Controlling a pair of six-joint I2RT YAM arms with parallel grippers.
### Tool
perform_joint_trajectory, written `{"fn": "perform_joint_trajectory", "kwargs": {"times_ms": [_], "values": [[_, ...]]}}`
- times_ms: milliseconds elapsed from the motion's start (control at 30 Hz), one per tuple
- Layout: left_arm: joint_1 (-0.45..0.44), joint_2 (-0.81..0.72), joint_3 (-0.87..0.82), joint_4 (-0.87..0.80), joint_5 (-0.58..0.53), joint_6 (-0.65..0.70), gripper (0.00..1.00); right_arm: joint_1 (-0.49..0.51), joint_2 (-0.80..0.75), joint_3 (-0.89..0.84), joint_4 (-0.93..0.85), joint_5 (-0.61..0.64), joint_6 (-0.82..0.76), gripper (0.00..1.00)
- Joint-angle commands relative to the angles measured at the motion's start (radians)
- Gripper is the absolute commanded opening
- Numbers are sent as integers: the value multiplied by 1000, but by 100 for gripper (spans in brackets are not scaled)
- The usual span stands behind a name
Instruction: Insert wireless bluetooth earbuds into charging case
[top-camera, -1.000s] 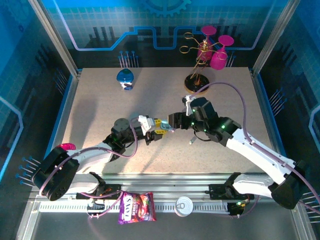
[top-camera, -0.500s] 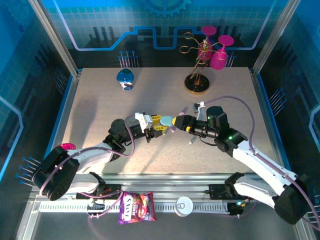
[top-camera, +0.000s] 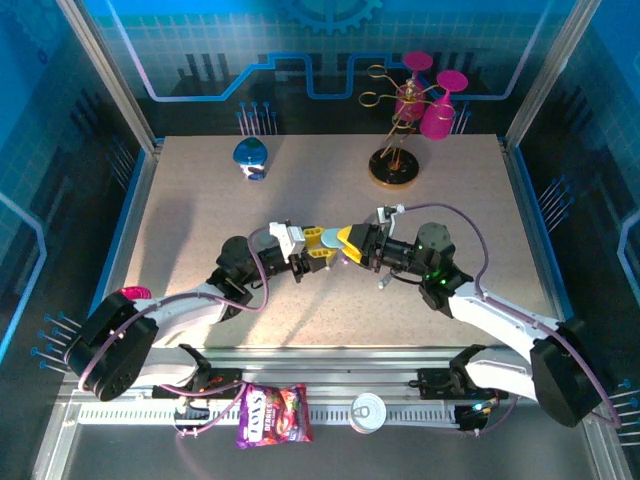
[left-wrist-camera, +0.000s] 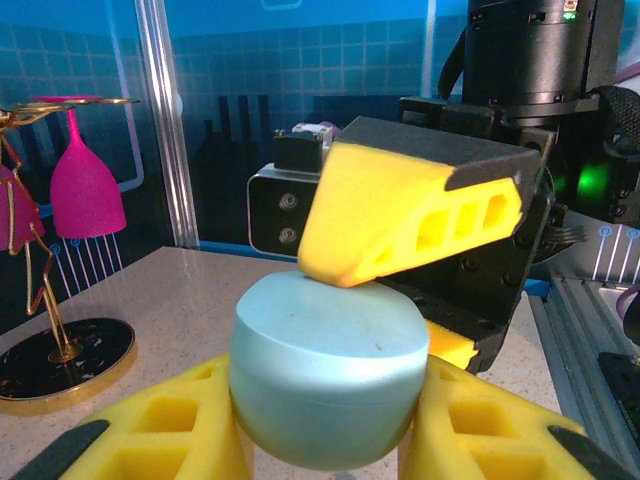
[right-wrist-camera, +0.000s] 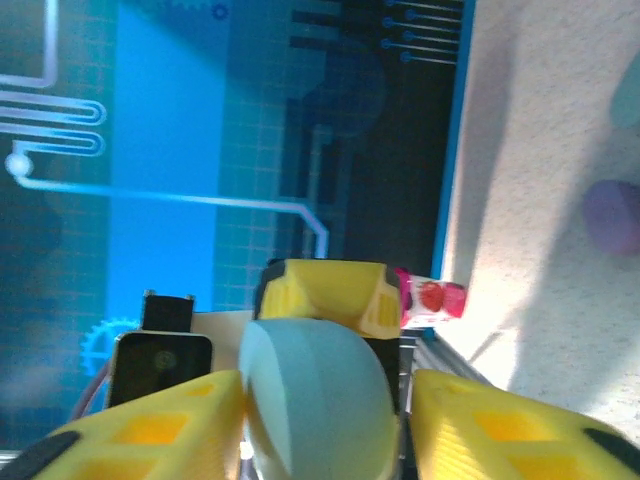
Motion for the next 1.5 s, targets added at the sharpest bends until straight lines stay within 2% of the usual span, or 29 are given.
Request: {"fn": "perform_joint_trajectory", "kwargs": {"times_ms": [0, 167, 233, 300, 400, 467, 567, 633, 700, 833, 1067, 1300, 1467], "values": [[-14, 3, 37, 53, 8, -14, 25, 6, 18, -7, 132, -25, 66, 37], [-16, -3, 34, 45, 8, -7, 25, 6, 21, -9, 116, -16, 52, 21], [-16, -8, 32, 34, 1, 0, 31, 0, 17, -7, 94, -16, 34, 19], [-16, -17, 30, 12, -9, 15, 52, -14, 6, -9, 46, -9, -7, 18], [-16, -33, 25, -52, -32, 47, 73, -65, -17, -10, -110, 8, -134, 18], [-16, -47, 23, -120, -46, 84, 84, -105, -39, -12, -243, 44, -235, 18], [-55, -91, 50, -347, -127, 193, 99, -167, -67, 9, -482, 136, -400, 17], [-86, -110, 74, -469, -191, 249, 99, -206, -75, 20, -581, 204, -476, 17], [-101, -112, 92, -533, -233, 251, 99, -252, -69, 24, -630, 262, -535, 17], [-135, -85, 110, -566, -293, 214, 99, -349, -14, 33, -647, 329, -600, 16], [-197, 24, 142, -530, -361, 117, 99, -479, 221, 133, -598, 317, -686, 16], [-214, 103, 192, -491, -379, 76, 99, -540, 460, 246, -563, 277, -733, 18], [-213, 125, 199, -465, -402, 73, 99, -585, 557, 264, -526, 240, -736, 22]]}}
